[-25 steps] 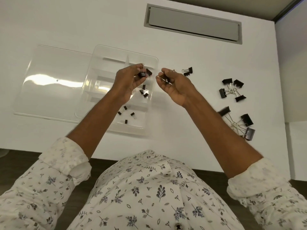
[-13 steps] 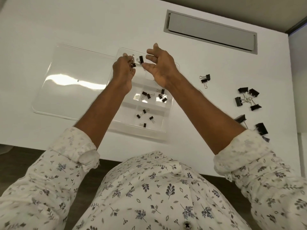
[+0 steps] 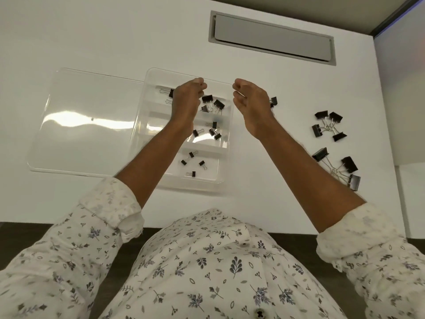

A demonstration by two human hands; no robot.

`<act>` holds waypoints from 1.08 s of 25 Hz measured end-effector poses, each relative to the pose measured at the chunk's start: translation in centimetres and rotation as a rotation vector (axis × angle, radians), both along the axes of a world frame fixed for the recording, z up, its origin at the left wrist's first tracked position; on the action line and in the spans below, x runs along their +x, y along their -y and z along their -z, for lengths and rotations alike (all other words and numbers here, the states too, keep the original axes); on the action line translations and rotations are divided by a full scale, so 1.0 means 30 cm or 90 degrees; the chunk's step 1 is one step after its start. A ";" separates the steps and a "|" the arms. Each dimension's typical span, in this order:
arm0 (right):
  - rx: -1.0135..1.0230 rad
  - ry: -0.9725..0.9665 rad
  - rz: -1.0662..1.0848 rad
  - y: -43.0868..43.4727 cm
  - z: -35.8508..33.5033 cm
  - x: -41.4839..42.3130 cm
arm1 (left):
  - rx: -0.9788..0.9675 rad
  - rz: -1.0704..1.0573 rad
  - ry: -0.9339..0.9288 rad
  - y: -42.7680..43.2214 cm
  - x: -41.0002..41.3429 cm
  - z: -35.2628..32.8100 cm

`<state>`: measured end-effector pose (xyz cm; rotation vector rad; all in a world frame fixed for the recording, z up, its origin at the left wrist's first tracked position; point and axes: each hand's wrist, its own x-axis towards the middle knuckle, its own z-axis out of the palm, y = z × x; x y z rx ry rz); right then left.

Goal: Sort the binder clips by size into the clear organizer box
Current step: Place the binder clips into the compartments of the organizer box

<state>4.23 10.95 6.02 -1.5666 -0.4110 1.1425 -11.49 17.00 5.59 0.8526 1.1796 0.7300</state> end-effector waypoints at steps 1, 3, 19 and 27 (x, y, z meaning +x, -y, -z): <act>-0.002 0.060 0.009 0.029 0.020 0.045 | 0.017 0.033 -0.007 0.022 0.034 0.002; -0.027 0.259 -0.023 0.089 0.082 0.155 | 0.067 0.093 -0.024 0.064 0.101 0.015; -0.219 0.911 -0.361 0.316 0.307 0.553 | 0.418 0.431 -0.372 0.218 0.517 0.204; -0.145 0.823 -0.295 0.413 0.320 0.555 | 0.512 0.513 -0.480 0.279 0.592 0.295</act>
